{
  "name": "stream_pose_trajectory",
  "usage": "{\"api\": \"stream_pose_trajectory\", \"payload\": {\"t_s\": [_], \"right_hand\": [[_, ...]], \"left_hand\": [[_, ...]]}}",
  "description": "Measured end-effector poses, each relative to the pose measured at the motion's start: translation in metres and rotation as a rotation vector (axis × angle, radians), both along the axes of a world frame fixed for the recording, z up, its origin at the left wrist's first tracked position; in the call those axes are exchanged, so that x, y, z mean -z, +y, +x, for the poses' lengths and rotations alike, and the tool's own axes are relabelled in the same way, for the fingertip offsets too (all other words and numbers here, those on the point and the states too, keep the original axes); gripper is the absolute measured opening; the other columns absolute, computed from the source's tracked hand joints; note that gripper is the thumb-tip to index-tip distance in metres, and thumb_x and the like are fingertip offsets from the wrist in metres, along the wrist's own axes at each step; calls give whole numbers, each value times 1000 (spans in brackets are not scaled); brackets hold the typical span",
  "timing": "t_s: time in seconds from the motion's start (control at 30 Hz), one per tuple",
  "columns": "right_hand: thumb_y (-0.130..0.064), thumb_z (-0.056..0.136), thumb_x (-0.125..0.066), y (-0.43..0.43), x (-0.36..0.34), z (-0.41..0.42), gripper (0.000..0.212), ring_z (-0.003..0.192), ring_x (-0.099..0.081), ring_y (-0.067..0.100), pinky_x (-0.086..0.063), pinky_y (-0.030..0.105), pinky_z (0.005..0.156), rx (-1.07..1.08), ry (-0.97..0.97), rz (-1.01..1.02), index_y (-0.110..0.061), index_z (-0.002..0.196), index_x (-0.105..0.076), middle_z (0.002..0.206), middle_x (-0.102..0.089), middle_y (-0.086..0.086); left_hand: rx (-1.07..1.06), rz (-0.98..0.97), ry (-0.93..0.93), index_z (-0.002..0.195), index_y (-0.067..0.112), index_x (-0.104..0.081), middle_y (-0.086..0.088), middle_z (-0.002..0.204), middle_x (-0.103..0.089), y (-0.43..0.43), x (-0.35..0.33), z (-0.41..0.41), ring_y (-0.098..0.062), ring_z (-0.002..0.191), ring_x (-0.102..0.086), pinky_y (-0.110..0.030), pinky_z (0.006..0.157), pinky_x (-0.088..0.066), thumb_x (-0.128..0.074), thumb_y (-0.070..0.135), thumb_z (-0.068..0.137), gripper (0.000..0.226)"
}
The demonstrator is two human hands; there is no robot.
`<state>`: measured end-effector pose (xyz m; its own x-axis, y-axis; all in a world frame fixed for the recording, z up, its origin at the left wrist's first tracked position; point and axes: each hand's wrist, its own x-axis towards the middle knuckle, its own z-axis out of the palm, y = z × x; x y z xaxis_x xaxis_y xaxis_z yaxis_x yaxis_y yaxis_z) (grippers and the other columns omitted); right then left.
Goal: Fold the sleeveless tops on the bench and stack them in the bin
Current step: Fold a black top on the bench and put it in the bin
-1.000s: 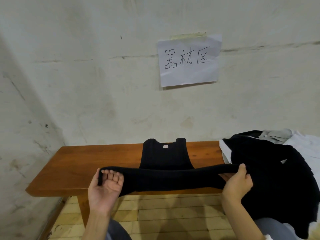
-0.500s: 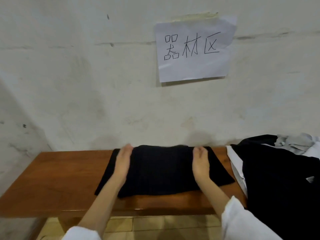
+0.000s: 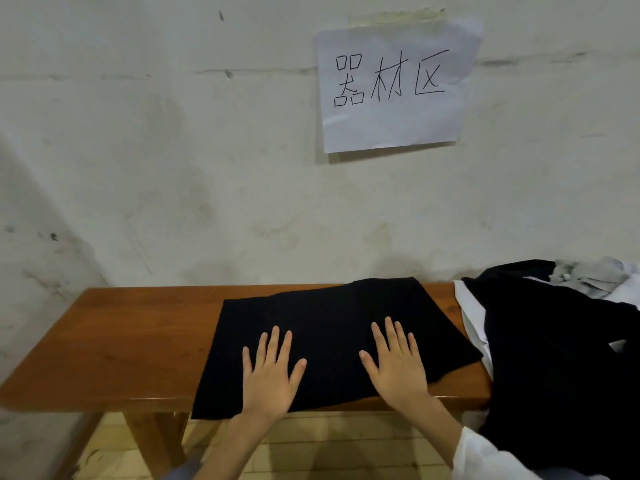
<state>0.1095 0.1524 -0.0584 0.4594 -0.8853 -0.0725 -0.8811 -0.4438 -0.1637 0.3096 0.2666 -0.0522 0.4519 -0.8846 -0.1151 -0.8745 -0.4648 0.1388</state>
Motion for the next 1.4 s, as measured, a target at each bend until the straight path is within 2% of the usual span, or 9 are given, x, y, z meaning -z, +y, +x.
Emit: {"api": "stream_pose_trajectory", "payload": {"t_s": [0.13,0.23,0.33,0.47,0.67,0.8,0.97,1.13,1.4], "right_hand": [[-71,50,47,-16,-6,-22,120,146,12,18,12,33,114,-166,52,21,-24,152,4,160,7,1],[-63,79,28,0,-19,-18,90,141,20,17,12,34,113,-136,36,-30,-18,152,2,160,6,5],[-45,102,-18,34,-26,13,64,146,13,19,8,33,115,85,-186,14,-10,151,2,160,6,7],[-56,98,-18,49,-17,40,77,147,8,22,6,36,118,291,-262,118,-4,150,5,159,6,12],[-78,54,37,18,-4,25,125,147,9,24,11,37,115,15,-23,9,-6,151,4,159,7,13],[-80,72,5,-18,-18,-6,103,146,12,17,12,30,116,-387,53,24,-14,152,4,159,11,4],[-74,80,-6,-20,-19,-23,92,145,16,12,15,26,114,-526,90,-33,-18,152,4,160,10,1],[-74,84,-12,-11,-18,-37,90,144,18,10,17,25,114,-576,107,-34,-16,152,7,159,11,0],[-79,83,-18,-5,-12,-63,99,142,21,12,15,27,114,-512,115,-12,-13,149,14,150,24,-3]], "left_hand": [[-8,-79,-76,118,20,-67,-7,121,-65,28,-3,-28,-30,111,-62,-52,93,-46,-25,63,90,66],[13,-211,-80,91,16,-73,-8,97,-68,18,-12,-28,-32,102,-64,-53,89,-50,-71,39,79,26],[82,-240,-29,119,14,-63,-13,133,-55,-5,-18,-18,-32,136,-38,-48,114,-27,-57,33,92,33],[174,-36,-23,152,20,-14,-4,161,-4,-18,-12,-12,-21,148,1,-36,118,1,-21,43,103,55],[259,-107,-123,123,21,-61,-5,124,-59,1,-16,-15,-25,112,-56,-37,88,-49,-25,54,93,58],[307,-299,19,94,17,-62,4,92,-56,4,-17,1,-13,78,-57,-25,66,-45,-42,31,98,25],[517,-369,-21,107,19,-65,2,109,-61,-22,-13,-21,-15,99,-59,-31,87,-49,-63,27,86,23],[605,-137,0,152,22,-8,4,159,1,-35,-3,-35,-11,146,6,-28,118,7,-9,65,90,76],[545,2,-47,150,16,10,0,157,15,-10,-4,-13,-10,142,20,-26,114,14,-7,74,82,90]]}}
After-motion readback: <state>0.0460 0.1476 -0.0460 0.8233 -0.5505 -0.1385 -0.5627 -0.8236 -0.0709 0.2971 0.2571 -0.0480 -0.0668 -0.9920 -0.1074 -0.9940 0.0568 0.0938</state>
